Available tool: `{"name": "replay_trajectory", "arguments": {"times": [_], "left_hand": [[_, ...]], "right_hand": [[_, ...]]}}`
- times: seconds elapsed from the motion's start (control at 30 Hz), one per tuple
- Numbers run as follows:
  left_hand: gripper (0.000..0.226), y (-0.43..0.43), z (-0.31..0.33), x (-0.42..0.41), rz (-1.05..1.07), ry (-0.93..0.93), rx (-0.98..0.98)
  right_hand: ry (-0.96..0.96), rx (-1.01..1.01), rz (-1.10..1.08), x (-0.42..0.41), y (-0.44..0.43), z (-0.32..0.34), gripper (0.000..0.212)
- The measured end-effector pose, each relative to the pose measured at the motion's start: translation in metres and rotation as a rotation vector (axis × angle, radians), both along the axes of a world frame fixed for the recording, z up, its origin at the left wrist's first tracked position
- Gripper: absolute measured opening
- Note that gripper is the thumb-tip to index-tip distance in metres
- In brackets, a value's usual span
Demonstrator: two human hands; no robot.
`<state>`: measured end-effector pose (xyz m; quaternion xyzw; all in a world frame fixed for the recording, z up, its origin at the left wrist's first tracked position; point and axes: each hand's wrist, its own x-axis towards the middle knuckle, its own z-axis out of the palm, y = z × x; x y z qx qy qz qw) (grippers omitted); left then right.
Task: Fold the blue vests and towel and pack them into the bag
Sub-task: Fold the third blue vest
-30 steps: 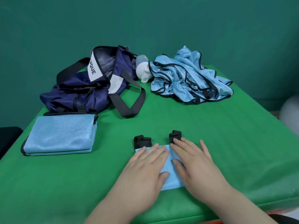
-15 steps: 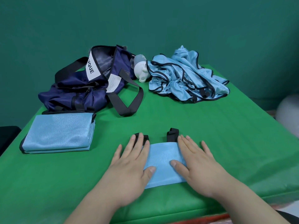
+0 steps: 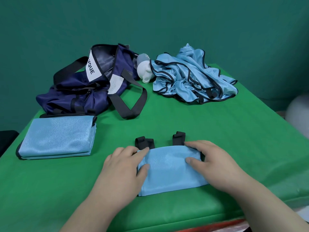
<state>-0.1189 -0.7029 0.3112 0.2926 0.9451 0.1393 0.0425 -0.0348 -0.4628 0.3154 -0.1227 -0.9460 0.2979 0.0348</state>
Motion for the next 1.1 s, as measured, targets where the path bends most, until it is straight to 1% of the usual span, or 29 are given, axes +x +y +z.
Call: {"name": "replay_trajectory", "arguments": {"times": [0.1, 0.23, 0.4, 0.57, 0.67, 0.77, 0.9, 1.0, 1.1], "left_hand": [[0.049, 0.001, 0.005, -0.003, 0.019, -0.048, 0.088], [0.039, -0.003, 0.013, 0.0, 0.03, -0.118, 0.147], [0.026, -0.006, 0.022, 0.004, 0.097, -0.28, 0.195], [0.024, -0.007, 0.025, 0.005, 0.107, -0.32, 0.187], [0.027, -0.009, 0.025, 0.005, 0.105, -0.314, 0.199], [0.031, -0.011, 0.022, 0.003, 0.109, -0.305, 0.241], [0.031, -0.011, 0.02, 0.003, 0.124, -0.33, 0.369], [0.031, -0.011, 0.019, 0.002, 0.119, -0.311, 0.387], [0.031, -0.013, 0.017, 0.0, 0.125, -0.338, 0.437]], "right_hand": [[-0.019, -0.016, -0.01, -0.001, -0.003, 0.002, 0.049], [-0.042, -0.072, -0.002, 0.001, -0.004, 0.005, 0.044], [-0.025, -0.159, -0.029, 0.003, -0.005, 0.005, 0.041], [-0.011, -0.239, -0.034, 0.004, -0.007, 0.007, 0.037], [-0.002, -0.284, -0.028, 0.005, -0.007, 0.009, 0.04], [0.02, -0.332, -0.024, 0.005, -0.007, 0.008, 0.043], [0.056, -0.346, -0.024, 0.004, -0.006, 0.006, 0.042], [0.089, -0.363, -0.029, 0.003, -0.006, 0.004, 0.043], [0.139, -0.399, -0.034, 0.003, -0.007, 0.003, 0.047]]}}
